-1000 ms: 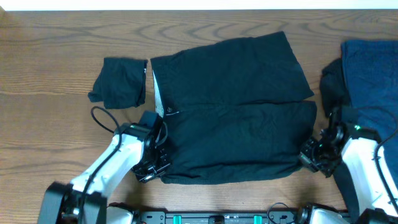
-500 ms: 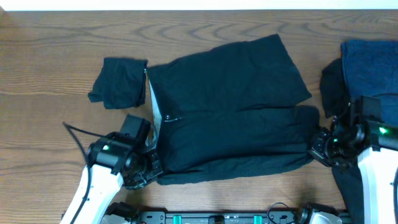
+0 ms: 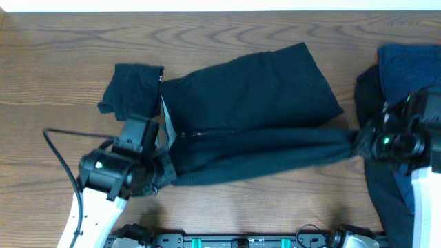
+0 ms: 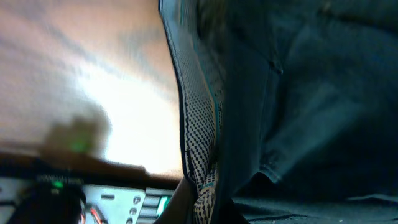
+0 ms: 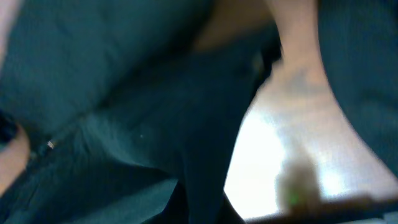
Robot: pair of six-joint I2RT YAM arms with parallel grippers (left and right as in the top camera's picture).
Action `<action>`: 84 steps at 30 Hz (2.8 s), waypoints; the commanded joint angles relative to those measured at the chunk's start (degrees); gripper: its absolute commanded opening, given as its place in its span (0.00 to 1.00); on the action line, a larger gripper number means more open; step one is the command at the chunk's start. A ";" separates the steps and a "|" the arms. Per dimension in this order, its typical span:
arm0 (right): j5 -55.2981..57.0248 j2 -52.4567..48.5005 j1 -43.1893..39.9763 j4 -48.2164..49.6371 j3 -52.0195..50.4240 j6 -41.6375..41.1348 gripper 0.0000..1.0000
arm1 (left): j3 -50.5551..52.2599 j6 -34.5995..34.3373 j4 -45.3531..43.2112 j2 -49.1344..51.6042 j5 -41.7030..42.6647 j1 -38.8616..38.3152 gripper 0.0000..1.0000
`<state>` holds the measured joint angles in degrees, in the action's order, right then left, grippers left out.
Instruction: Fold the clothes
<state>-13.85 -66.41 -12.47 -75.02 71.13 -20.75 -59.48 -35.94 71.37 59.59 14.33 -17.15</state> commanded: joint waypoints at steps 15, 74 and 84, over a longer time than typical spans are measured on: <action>-8.24 -18.03 3.89 28.48 5.70 3.69 0.01 | -9.22 2.91 -21.62 16.15 -14.40 5.33 0.06; -3.48 -39.34 10.29 39.89 2.43 13.16 0.01 | -5.62 11.69 -33.62 33.94 -9.81 7.21 0.06; -0.90 -47.25 10.27 41.55 1.81 13.16 0.01 | -5.62 11.69 -37.40 44.30 -8.50 3.06 0.06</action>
<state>-16.23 -112.75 -2.39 -33.06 72.95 -8.47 -65.23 -24.14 33.87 101.21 5.23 -13.06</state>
